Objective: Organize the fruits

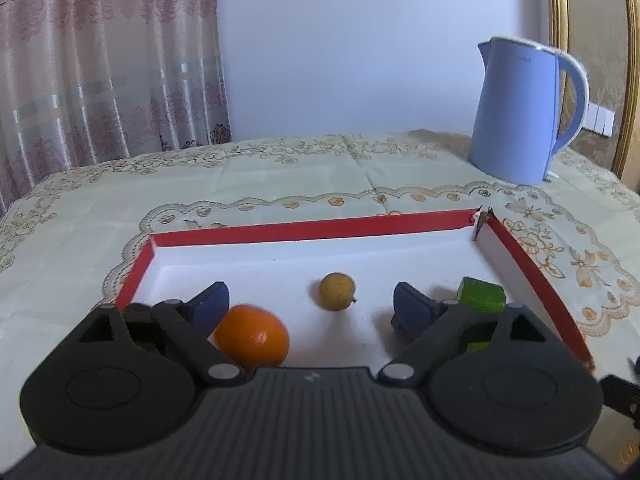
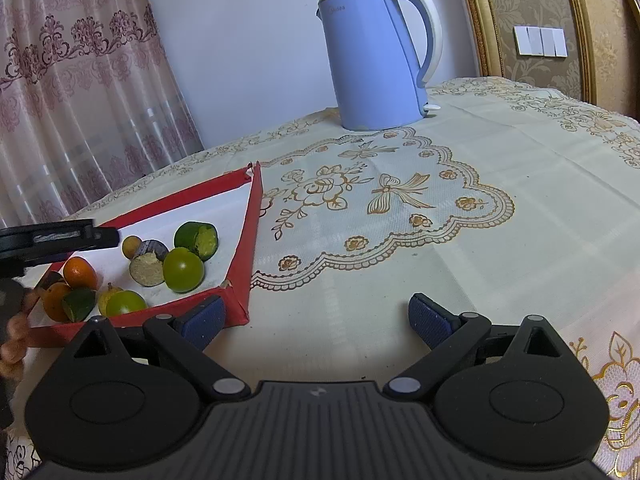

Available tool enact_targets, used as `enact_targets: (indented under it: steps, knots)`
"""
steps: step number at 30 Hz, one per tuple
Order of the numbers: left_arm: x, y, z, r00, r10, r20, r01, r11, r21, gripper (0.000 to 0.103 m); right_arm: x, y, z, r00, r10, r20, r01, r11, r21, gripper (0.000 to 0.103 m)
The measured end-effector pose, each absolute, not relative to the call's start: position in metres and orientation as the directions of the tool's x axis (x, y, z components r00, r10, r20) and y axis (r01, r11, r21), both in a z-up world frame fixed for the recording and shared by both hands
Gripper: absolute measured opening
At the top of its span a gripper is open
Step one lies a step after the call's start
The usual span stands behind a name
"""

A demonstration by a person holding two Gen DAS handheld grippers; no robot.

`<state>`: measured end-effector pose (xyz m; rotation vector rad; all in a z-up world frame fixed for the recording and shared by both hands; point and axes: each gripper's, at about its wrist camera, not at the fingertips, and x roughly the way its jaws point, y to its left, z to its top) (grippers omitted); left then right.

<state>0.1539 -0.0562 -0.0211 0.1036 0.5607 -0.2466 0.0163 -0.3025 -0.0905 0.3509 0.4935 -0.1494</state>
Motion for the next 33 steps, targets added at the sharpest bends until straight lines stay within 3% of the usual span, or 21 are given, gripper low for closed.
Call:
enact_targets:
  steps: [20, 24, 33]
  knots:
    - [0.053, 0.006, -0.019, 0.847, -0.153, -0.509, 0.181, 0.983, 0.005, 0.103, 0.015, -0.291, -0.089, 0.854, -0.081, -0.514, 0.228, 0.946, 0.23, 0.101]
    - [0.043, 0.012, -0.016, 0.852, -0.135, -0.505, 0.156, 0.988, -0.001, 0.103, 0.008, -0.275, -0.087, 0.856, -0.012, -0.517, 0.184, 0.941, 0.284, 0.101]
    - [0.031, 0.017, -0.011, 0.862, -0.095, -0.497, 0.115, 0.993, 0.011, 0.103, 0.008, -0.217, -0.075, 0.849, -0.011, -0.529, 0.11, 0.982, 0.155, 0.101]
